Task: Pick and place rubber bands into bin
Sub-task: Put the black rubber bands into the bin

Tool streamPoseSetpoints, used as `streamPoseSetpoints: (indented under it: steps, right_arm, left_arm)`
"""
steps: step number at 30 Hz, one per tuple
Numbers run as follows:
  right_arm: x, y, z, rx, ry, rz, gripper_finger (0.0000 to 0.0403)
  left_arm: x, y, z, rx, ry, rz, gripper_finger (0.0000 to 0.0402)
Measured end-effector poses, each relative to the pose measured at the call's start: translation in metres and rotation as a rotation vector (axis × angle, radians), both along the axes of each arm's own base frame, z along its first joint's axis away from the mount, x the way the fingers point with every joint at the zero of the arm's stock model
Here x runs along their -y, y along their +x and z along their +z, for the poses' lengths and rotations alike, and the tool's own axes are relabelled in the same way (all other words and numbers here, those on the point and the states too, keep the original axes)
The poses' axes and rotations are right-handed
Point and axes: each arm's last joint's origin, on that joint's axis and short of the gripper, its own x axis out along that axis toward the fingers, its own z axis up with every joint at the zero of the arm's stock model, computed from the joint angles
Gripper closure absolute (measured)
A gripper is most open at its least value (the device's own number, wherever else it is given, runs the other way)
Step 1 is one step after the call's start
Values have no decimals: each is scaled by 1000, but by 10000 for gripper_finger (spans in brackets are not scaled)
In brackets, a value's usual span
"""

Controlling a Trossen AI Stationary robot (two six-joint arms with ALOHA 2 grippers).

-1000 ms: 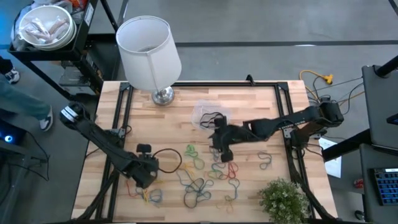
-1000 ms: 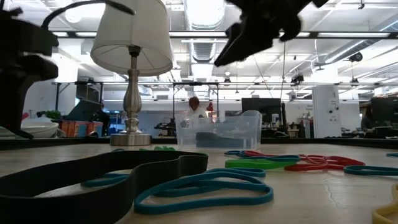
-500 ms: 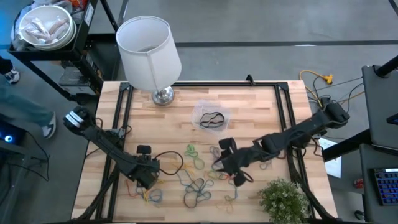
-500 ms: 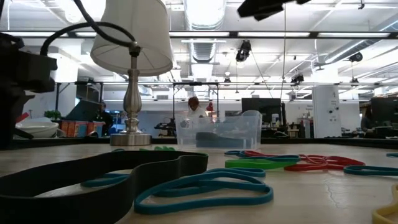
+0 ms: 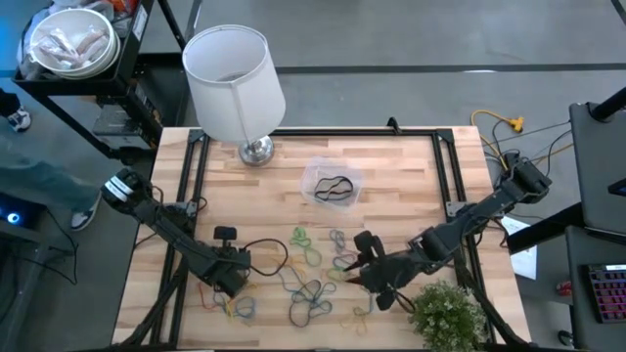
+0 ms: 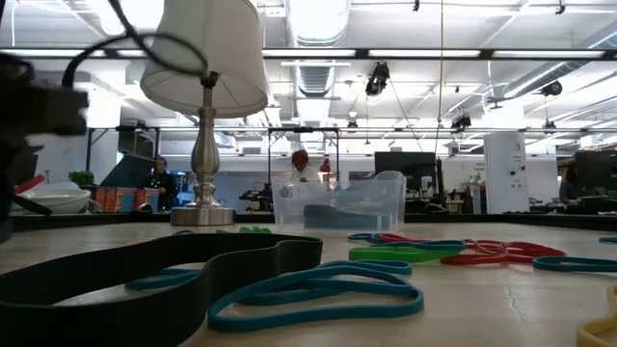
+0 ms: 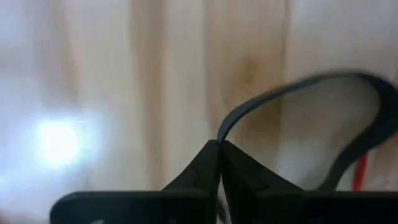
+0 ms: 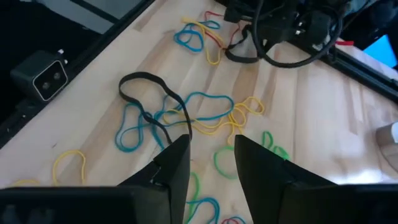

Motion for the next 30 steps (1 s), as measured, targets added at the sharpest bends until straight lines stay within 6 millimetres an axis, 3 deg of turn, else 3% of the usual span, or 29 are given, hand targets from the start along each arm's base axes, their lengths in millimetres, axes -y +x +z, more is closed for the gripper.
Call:
streamPoseSetpoints:
  steps: [17,23,30]
  right_arm:
    - [-4,-2,5,28,-22,-13,322]
    - [-4,-3,5,25,-27,-12,332]
    - [-4,-3,5,21,-22,-16,332]
  left_arm:
    - [-3,47,70,457,568,-194,402]
    - [-20,85,89,521,654,-226,402]
    - [-60,133,112,637,682,-286,402]
